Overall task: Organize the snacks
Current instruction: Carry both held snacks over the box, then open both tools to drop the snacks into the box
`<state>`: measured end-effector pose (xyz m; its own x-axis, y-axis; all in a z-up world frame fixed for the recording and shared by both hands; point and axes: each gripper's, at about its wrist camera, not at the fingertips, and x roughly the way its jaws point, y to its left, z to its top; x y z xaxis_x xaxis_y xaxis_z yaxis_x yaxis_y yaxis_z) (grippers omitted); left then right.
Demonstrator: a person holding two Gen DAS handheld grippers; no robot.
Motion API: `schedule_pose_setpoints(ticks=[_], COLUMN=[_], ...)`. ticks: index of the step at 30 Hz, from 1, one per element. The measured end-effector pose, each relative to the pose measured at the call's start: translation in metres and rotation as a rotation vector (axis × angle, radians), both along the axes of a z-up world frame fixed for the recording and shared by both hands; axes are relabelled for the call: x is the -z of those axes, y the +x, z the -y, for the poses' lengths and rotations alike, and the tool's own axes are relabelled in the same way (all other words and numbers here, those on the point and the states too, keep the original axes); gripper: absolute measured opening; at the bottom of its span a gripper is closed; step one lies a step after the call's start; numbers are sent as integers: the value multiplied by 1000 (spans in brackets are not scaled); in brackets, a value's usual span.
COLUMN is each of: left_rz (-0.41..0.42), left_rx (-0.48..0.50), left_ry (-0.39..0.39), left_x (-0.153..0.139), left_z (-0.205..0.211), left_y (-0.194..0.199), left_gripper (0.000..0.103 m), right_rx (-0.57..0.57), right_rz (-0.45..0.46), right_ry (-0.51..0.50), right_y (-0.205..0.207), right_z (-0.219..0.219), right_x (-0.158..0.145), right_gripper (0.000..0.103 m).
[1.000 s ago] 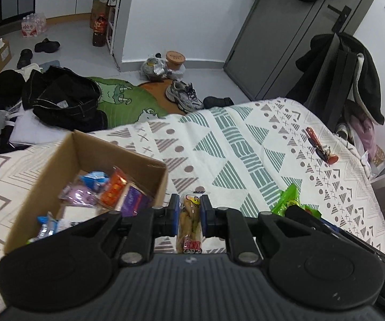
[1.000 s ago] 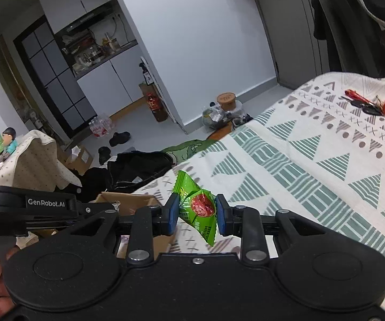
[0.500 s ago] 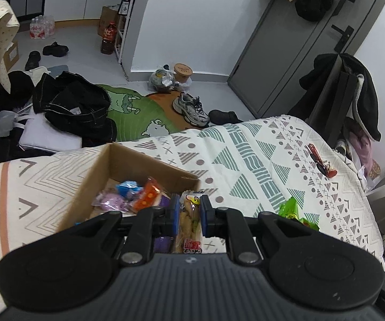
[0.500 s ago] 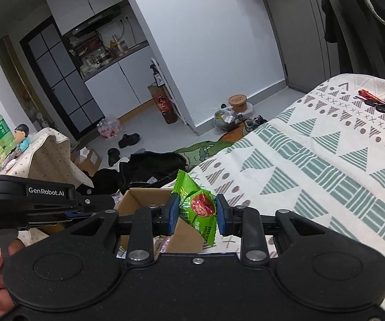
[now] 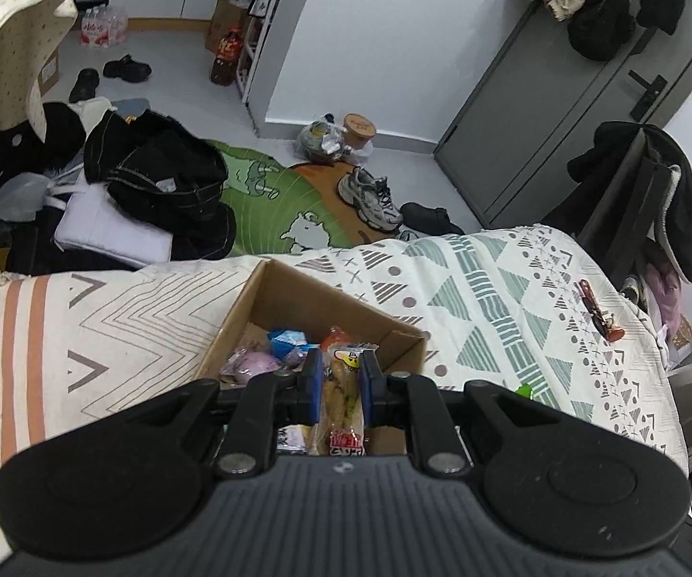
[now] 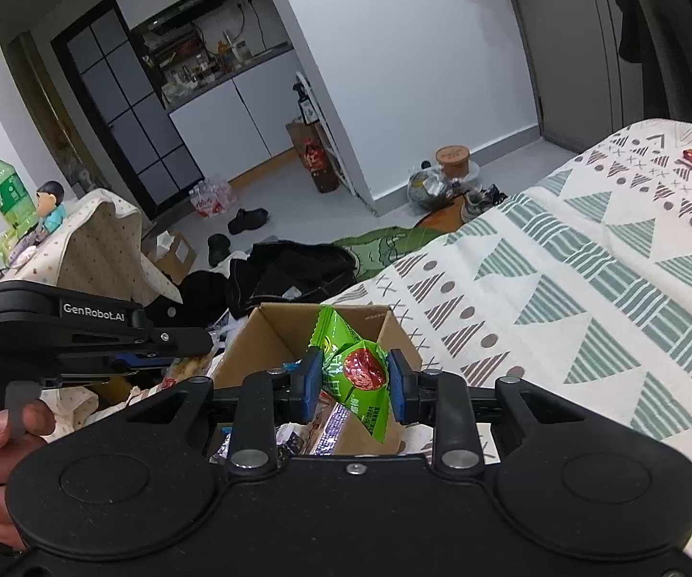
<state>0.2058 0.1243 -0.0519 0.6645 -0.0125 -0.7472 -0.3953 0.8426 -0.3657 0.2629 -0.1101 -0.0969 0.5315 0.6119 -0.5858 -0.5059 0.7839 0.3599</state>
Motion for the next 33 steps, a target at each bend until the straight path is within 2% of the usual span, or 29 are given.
schedule_pose_setpoints(ticks=[12,17,19,21,22,23,24,26,29,33], left_rz=[-75,-105,-106,-109,-114,-116,-119,-125,-129,-131], left_rx=[-12,-24,-17,-17,-20,-22,-26,-30,-29,-22], left_ry=[-44,-42,-34,-19,-13,-9,-2,10,18,53], left_x=[32,36,35,33,33,32,32,32,30,23], left_z=[-30,-39,-41,-44,-46,-47,-47,-48,-47,-43], left_y=[23,28,30,31,31,31,31,30,28,22], left_gripper=[16,18,20,25,30,36,39,53,65,72], right_rx=[-58,-75,-87,-96,-92,-87,-82,-71,-46,-21], right_rz=[-45,-56,-58,-65,-65,-60,-57,-73,-82,-78], right_ry=[-25,-23,0,19,13,6,1,1,-12,-27], right_y=[10,14,14,13,14,13,12,13,12,9], right_z=[-40,-54,-57,-57,-57,-56,-55,-51,-42,-31], right_x=[15,18,18,17,16,15,15,16,14,8], right_gripper=[28,28,31,37,45,47,48,48,48,49])
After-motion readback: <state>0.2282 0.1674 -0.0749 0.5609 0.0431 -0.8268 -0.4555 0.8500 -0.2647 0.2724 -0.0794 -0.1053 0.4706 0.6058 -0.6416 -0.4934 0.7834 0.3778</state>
